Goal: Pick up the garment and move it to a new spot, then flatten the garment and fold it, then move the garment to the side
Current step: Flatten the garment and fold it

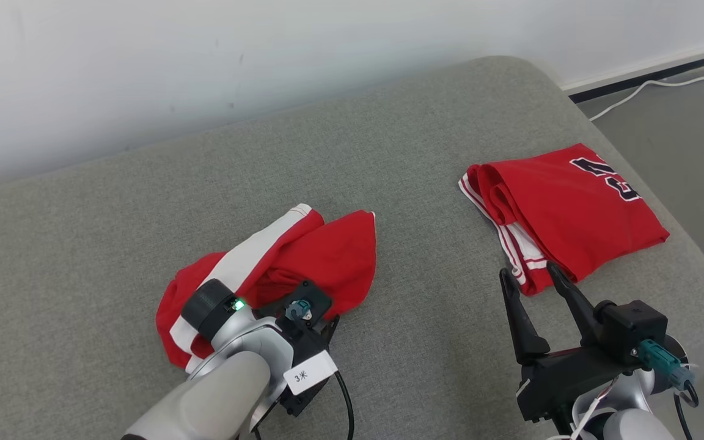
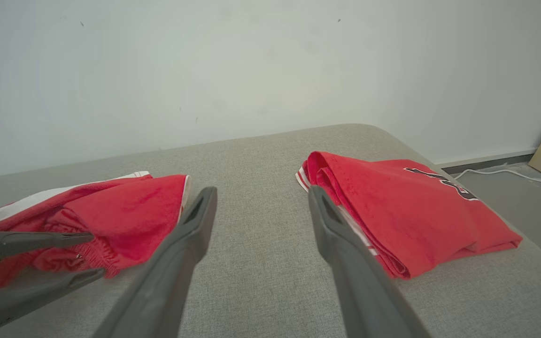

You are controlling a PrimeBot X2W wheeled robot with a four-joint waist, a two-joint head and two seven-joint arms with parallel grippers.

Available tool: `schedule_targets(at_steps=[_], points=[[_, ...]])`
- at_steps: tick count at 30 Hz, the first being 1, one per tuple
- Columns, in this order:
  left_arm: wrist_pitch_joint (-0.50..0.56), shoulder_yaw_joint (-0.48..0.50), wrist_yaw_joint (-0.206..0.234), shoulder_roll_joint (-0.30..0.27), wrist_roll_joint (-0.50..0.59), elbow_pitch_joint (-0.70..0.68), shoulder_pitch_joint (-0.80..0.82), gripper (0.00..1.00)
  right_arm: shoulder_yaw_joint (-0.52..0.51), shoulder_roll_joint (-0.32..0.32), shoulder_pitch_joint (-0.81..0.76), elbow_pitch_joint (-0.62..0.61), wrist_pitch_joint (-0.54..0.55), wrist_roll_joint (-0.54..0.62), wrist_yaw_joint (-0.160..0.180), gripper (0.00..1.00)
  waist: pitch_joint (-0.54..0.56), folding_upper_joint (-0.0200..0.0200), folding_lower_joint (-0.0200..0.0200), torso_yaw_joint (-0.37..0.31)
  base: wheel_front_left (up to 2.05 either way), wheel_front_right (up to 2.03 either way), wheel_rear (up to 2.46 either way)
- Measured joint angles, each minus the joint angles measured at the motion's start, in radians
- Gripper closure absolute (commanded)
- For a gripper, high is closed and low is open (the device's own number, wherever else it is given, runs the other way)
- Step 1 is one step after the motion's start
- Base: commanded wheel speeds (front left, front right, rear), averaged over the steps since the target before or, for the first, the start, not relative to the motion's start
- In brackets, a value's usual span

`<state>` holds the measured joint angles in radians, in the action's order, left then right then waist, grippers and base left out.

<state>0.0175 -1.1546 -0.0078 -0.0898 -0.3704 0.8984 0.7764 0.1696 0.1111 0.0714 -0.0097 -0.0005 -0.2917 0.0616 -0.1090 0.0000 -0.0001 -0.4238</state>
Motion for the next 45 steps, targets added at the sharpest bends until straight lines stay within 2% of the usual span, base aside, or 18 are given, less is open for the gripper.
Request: schedule_targets(at_steps=[9, 10, 11, 12, 13, 14, 23, 30, 39, 45], points=[[0.013, 0.024, 0.0, 0.021, -0.035, 0.028, 0.005, 0.0, 0.0, 0.001, 0.0, -0.02, -0.001, 0.0, 0.0, 0.0, -0.032, 0.0001, 0.0, -0.005, 0.0, 0.0, 0.0], [0.02, 0.027, 0.0, 0.022, -0.035, 0.032, 0.007, 0.31, 0.0, 0.001, 0.0, -0.023, -0.001, 0.0, 0.0, 0.0, -0.037, 0.0, 0.0, -0.006, 0.0, 0.0, 0.0], [0.023, 0.031, 0.0, 0.023, -0.037, 0.036, 0.007, 0.31, 0.0, 0.001, 0.0, -0.024, -0.001, 0.0, 0.0, 0.0, -0.042, 0.0, 0.0, -0.006, 0.0, 0.0, 0.0], [0.024, 0.034, 0.0, 0.025, -0.042, 0.041, 0.008, 0.58, -0.001, 0.001, 0.001, -0.024, -0.001, -0.001, 0.0, 0.0, -0.047, 0.0001, 0.0, -0.007, 0.0, 0.0, 0.0], [0.026, 0.034, 0.0, 0.025, -0.043, 0.044, 0.009, 0.71, -0.002, 0.001, 0.001, -0.024, -0.002, -0.002, 0.0, 0.0, -0.052, 0.0, 0.0, -0.007, 0.0, 0.0, 0.0], [0.026, 0.036, -0.001, 0.025, -0.043, 0.047, 0.012, 1.0, -0.003, 0.001, 0.001, -0.025, -0.004, -0.006, 0.0, 0.0, -0.057, 0.0, 0.0, -0.007, 0.0, 0.0, 0.0], [0.002, 0.04, -0.033, 0.03, -0.054, 0.051, 0.031, 1.0, -0.014, -0.001, 0.023, -0.012, -0.012, -0.006, 0.002, 0.0, -0.073, 0.0, 0.0001, 0.014, 0.0, 0.0, 0.0], [-0.109, -0.002, -0.108, 0.03, -0.024, -0.049, 0.144, 1.0, -0.015, -0.006, 0.022, 0.019, -0.018, -0.009, 0.008, 0.0, -0.045, 0.0001, 0.0001, 0.053, 0.0, 0.0, 0.0], [-0.219, -0.047, -0.117, 0.033, -0.014, -0.16, 0.218, 1.0, 0.017, -0.015, 0.023, 0.047, -0.017, -0.015, 0.003, 0.0, 0.015, 0.0, 0.0, 0.075, 0.0, 0.0, 0.0], [-0.24, -0.044, -0.117, 0.042, -0.025, -0.228, 0.265, 1.0, 0.017, -0.015, 0.022, 0.048, -0.018, -0.015, 0.0, 0.0, 0.029, 0.0, 0.0, 0.062, 0.0, 0.0, 0.0]])
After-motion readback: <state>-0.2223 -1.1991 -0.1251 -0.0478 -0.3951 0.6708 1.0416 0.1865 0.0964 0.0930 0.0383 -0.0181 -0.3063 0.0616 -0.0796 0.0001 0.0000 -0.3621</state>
